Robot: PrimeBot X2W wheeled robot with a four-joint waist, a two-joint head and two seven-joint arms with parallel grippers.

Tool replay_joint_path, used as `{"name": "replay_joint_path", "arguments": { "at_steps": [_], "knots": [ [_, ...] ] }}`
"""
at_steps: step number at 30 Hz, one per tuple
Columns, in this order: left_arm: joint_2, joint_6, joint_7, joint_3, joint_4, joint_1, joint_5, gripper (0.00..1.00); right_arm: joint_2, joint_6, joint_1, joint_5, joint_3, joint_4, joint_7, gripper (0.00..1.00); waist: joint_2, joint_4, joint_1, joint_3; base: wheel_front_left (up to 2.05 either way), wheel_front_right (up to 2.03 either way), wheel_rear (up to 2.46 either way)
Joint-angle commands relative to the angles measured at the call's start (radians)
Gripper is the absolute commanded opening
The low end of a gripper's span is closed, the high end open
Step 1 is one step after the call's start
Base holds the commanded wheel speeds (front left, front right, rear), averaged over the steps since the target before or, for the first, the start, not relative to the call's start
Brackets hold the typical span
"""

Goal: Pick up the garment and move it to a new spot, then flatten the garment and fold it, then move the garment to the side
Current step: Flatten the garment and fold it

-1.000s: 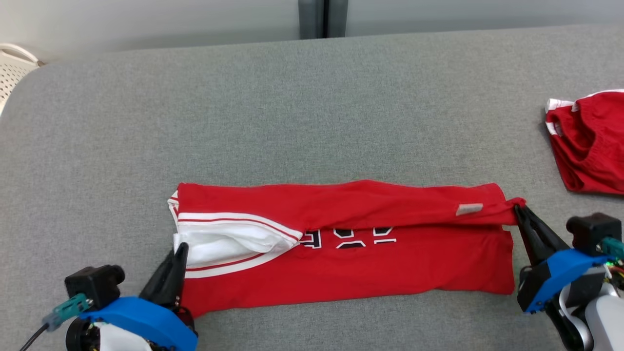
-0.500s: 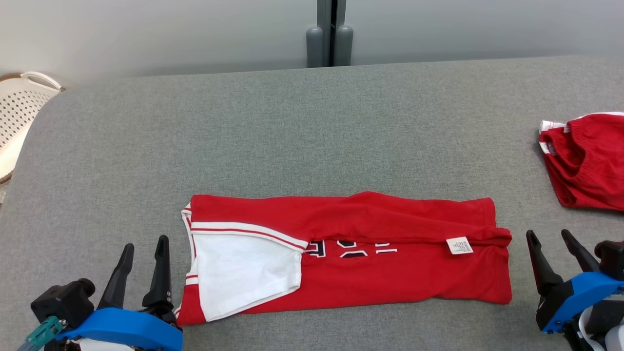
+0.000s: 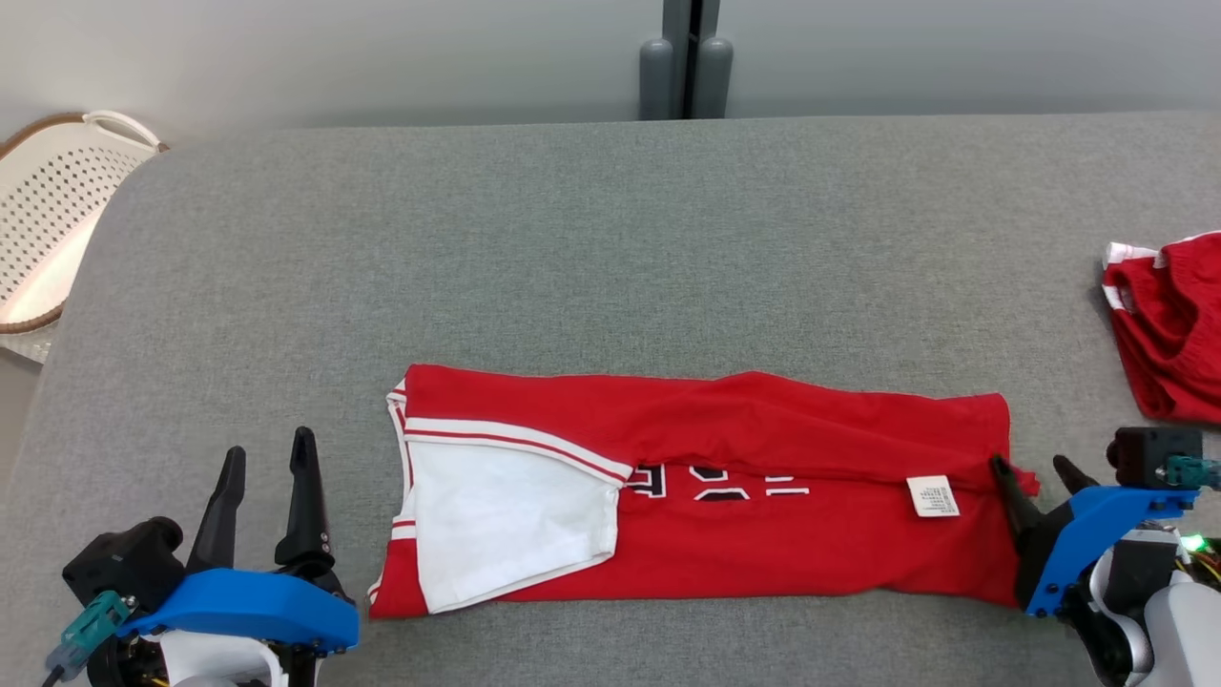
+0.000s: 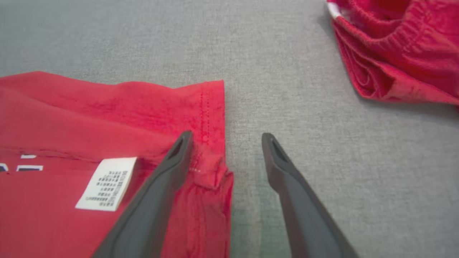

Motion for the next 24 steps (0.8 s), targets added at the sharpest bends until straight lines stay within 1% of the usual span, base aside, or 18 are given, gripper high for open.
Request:
{"name": "replay_joint_path", "arguments": {
  "at_steps": [1,9,15,16,17,18,19,20,24],
  "knots": [
    [0.003,-0.001,-0.009,0.006,0.004,-0.016,0.004,1.0,0.0,0.0,-0.008,-0.003,0.007,0.007,0.004,1.0,-0.0001,0.006,-0.0001,0.003,0.0,0.0,0.0],
    [0.007,0.002,-0.02,0.013,0.024,-0.016,-0.003,1.0,-0.02,0.0,0.04,-0.003,0.06,0.018,0.063,1.0,-0.0001,0.023,-0.0001,0.007,0.0,0.0,0.0],
    [0.008,0.006,-0.022,0.013,0.026,-0.021,-0.005,1.0,0.003,0.0,0.025,-0.02,0.085,0.058,0.112,1.0,-0.0001,0.023,-0.0001,0.015,0.0,0.0,0.0],
    [0.009,0.007,-0.022,0.013,0.027,-0.022,-0.005,1.0,0.008,0.0,0.02,-0.022,0.091,0.066,0.116,0.64,-0.0001,0.022,-0.0001,0.016,0.0,0.0,0.0],
    [0.009,0.007,-0.022,0.013,0.028,-0.024,-0.004,1.0,0.011,0.0,0.012,-0.023,0.093,0.074,0.118,0.42,-0.0001,0.022,-0.0001,0.017,0.0,0.0,0.0],
    [0.01,0.007,-0.022,0.013,0.029,-0.026,-0.004,1.0,0.014,0.0,0.004,-0.025,0.096,0.083,0.119,0.28,-0.0001,0.021,-0.0001,0.018,0.0,0.0,0.0],
    [0.011,0.008,-0.021,0.013,0.031,-0.027,-0.003,1.0,0.016,0.0,-0.003,-0.03,0.099,0.091,0.12,0.07,-0.0001,0.02,-0.0001,0.018,0.0,0.0,0.0],
    [0.012,0.008,-0.021,0.012,0.032,-0.029,-0.003,1.0,0.018,0.0,-0.012,-0.033,0.1,0.1,0.117,0.0,-0.0001,0.019,-0.0001,0.018,0.0,0.0,0.0],
    [0.017,0.007,-0.019,0.008,0.032,-0.028,0.003,1.0,0.008,0.0,-0.049,-0.038,0.091,0.119,0.085,0.0,-0.0001,0.004,-0.0001,0.011,0.0,0.0,0.0]
  ]
}}
